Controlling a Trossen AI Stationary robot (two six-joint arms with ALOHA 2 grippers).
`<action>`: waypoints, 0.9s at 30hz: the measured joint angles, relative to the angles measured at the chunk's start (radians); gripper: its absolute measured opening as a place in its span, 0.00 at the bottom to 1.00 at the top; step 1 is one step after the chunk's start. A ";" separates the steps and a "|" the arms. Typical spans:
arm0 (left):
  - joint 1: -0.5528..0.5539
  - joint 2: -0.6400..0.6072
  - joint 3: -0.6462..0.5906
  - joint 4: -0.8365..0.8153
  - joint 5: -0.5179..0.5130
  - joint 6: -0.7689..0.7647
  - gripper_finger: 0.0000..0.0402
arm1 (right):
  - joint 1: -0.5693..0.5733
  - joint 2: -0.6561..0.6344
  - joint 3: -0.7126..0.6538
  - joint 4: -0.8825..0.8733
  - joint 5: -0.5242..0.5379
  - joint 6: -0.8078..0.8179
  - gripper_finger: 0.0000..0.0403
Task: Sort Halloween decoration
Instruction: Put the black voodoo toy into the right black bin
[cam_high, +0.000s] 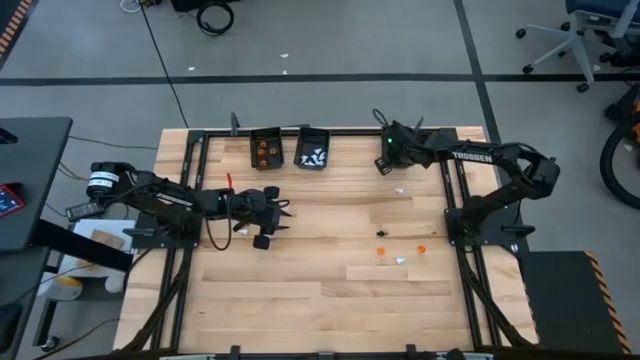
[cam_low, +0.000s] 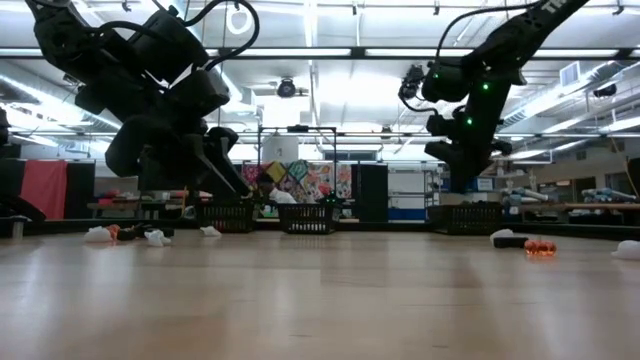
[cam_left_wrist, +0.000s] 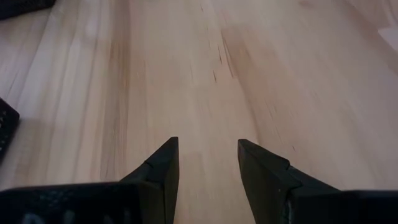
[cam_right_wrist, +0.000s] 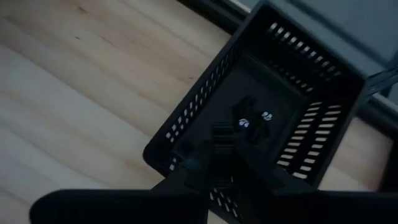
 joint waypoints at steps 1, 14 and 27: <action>0.000 0.000 0.000 -0.003 0.000 0.000 0.36 | -0.010 0.000 0.000 0.000 -0.022 0.004 0.17; 0.000 0.000 0.000 -0.004 0.000 0.000 0.36 | 0.007 -0.016 0.005 0.006 -0.115 -0.035 0.34; 0.000 0.000 0.000 -0.004 0.000 -0.002 0.36 | 0.473 -0.032 -0.010 -0.062 -0.212 -0.110 0.34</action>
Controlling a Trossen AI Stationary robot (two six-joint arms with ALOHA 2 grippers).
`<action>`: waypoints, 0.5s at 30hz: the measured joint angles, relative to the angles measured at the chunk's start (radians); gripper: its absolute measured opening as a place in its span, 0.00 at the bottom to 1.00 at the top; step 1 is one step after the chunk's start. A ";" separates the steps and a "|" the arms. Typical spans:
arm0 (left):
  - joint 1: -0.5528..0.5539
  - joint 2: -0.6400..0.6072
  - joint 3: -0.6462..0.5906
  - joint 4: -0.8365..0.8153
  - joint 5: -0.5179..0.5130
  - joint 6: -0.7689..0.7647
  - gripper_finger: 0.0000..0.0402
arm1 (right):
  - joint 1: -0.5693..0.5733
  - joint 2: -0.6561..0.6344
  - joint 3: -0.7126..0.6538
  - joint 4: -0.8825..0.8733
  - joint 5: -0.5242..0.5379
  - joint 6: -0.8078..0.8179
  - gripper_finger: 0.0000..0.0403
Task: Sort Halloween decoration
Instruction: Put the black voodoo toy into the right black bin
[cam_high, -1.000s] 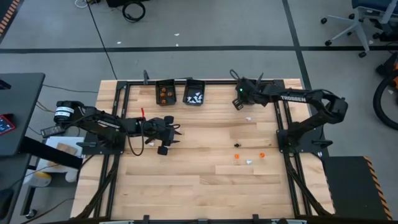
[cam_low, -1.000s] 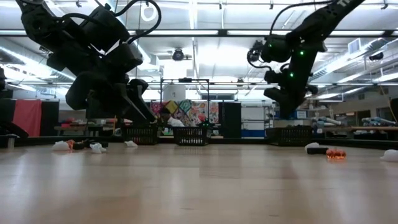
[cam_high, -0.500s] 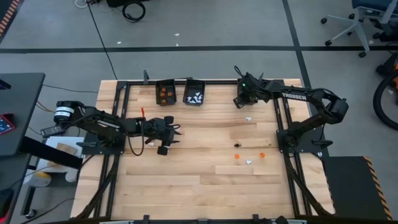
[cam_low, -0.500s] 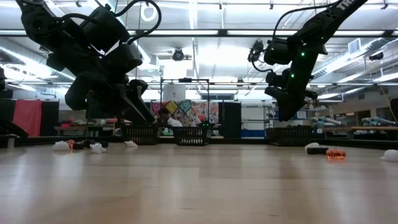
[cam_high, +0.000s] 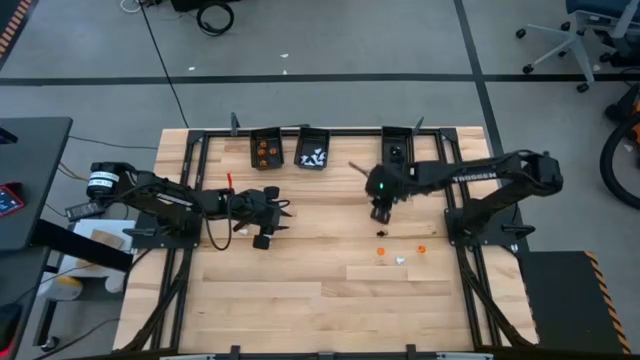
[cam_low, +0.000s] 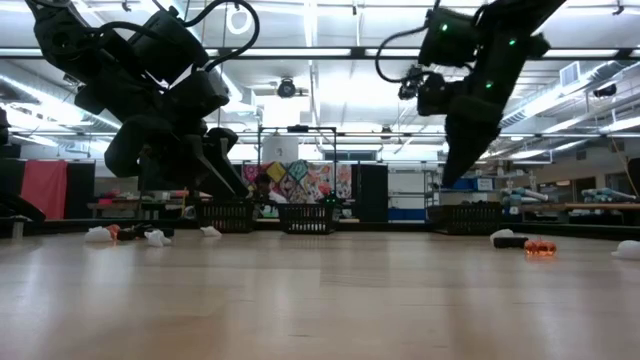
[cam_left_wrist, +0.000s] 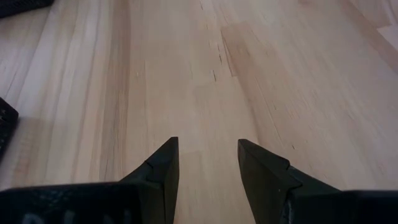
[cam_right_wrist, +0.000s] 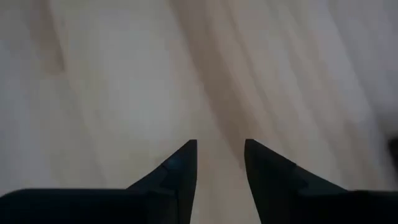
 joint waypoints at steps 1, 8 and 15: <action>0.000 0.000 0.000 0.000 0.000 -0.001 0.36 | 0.026 0.000 0.000 -0.013 0.003 0.022 0.34; 0.000 0.000 0.000 -0.002 0.000 -0.005 0.36 | 0.178 0.033 0.000 -0.066 -0.025 0.166 0.34; 0.000 0.000 0.000 -0.004 0.000 -0.005 0.36 | 0.305 0.151 0.031 -0.105 -0.025 0.246 0.34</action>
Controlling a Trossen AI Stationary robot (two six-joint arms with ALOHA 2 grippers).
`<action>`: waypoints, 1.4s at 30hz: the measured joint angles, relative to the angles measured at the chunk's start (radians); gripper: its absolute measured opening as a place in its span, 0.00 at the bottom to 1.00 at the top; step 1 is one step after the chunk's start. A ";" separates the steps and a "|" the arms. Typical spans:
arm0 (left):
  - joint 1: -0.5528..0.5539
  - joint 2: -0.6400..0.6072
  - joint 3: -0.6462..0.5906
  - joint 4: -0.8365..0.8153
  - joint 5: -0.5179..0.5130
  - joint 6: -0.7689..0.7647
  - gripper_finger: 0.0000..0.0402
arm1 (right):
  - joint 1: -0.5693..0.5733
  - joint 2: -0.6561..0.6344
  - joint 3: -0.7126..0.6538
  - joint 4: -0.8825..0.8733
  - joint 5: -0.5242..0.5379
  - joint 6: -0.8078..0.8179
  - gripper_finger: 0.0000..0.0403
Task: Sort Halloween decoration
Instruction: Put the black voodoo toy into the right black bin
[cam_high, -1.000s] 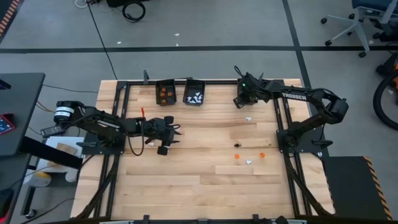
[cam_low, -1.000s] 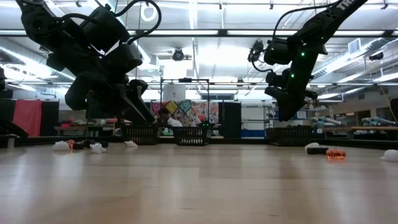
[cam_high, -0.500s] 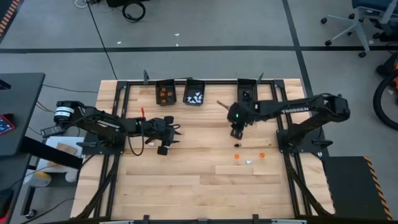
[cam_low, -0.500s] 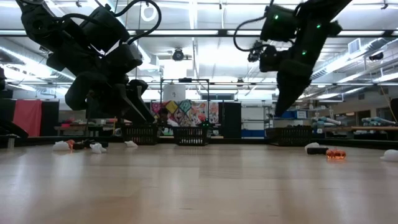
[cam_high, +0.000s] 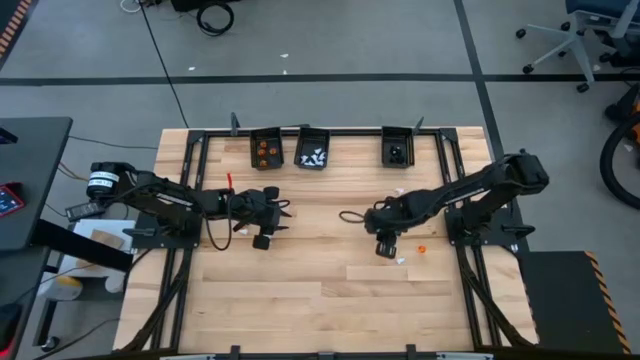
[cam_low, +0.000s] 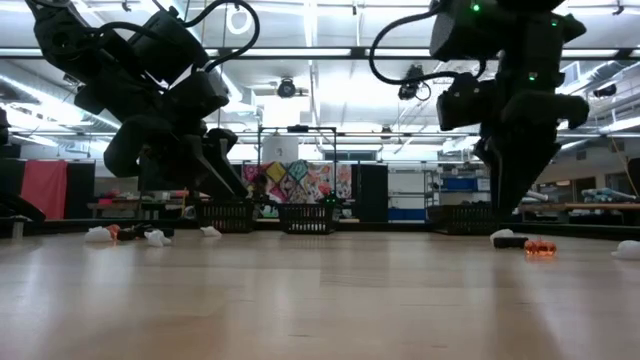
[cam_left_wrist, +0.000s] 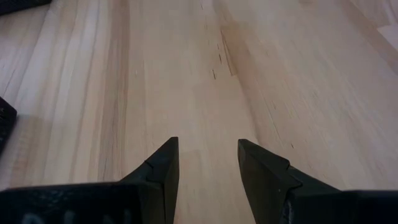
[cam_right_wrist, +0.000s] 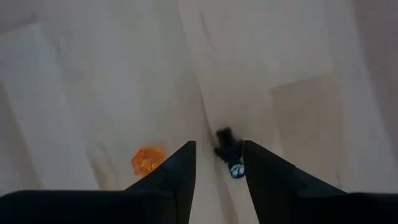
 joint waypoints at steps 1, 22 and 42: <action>0.000 0.000 0.000 0.000 0.000 0.000 0.36 | 0.011 0.011 0.010 -0.010 0.019 0.014 0.34; 0.000 0.000 0.000 -0.011 0.000 -0.005 0.36 | 0.042 0.044 -0.034 0.008 0.068 0.101 0.34; 0.000 0.000 0.000 -0.017 0.000 -0.006 0.36 | 0.014 0.131 -0.029 0.032 0.041 0.055 0.34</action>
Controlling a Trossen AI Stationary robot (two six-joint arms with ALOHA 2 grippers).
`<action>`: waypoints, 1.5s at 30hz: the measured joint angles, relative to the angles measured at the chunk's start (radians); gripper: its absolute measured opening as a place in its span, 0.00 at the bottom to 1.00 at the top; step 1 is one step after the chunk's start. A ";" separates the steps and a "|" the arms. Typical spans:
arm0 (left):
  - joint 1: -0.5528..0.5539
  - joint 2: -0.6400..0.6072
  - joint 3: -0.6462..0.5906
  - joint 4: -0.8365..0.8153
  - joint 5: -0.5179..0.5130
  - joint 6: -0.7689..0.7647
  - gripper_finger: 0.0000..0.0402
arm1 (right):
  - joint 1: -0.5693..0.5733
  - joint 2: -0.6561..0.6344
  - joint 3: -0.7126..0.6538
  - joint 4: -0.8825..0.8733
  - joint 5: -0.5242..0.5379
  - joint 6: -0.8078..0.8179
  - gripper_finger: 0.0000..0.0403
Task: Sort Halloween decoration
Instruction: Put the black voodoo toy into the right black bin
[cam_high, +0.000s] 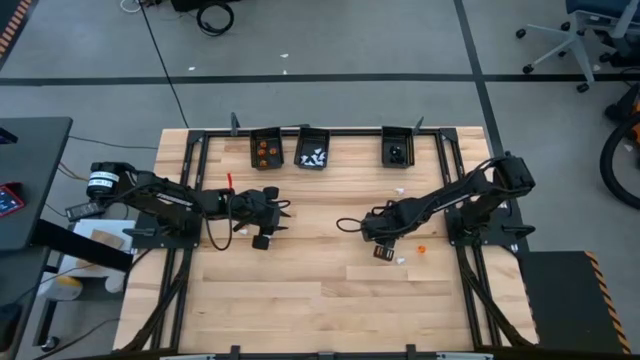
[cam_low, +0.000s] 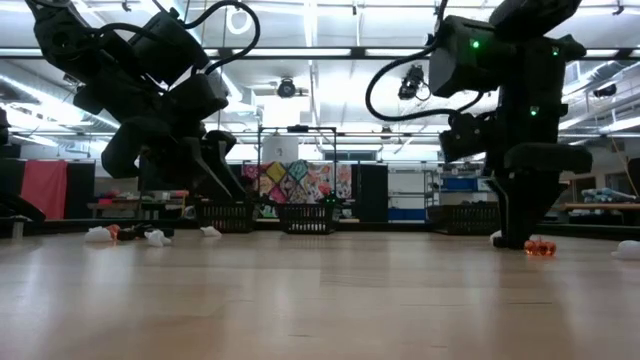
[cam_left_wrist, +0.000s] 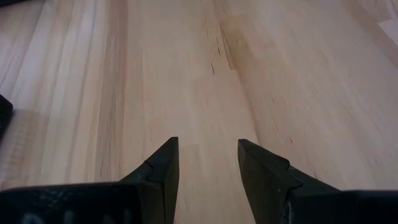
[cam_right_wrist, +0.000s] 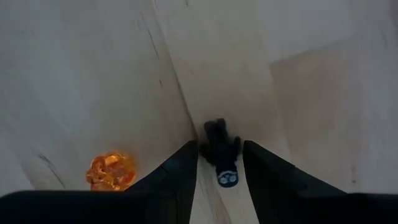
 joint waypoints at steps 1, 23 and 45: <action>0.000 0.000 0.000 0.000 0.000 0.000 0.36 | 0.000 0.010 0.000 -0.002 -0.002 -0.005 0.34; 0.000 0.000 0.000 0.000 0.000 0.001 0.36 | 0.000 -0.015 0.007 0.002 -0.024 -0.040 0.11; 0.000 0.000 0.000 -0.004 0.000 0.001 0.36 | -0.167 -0.035 0.253 -0.445 0.320 -0.101 0.12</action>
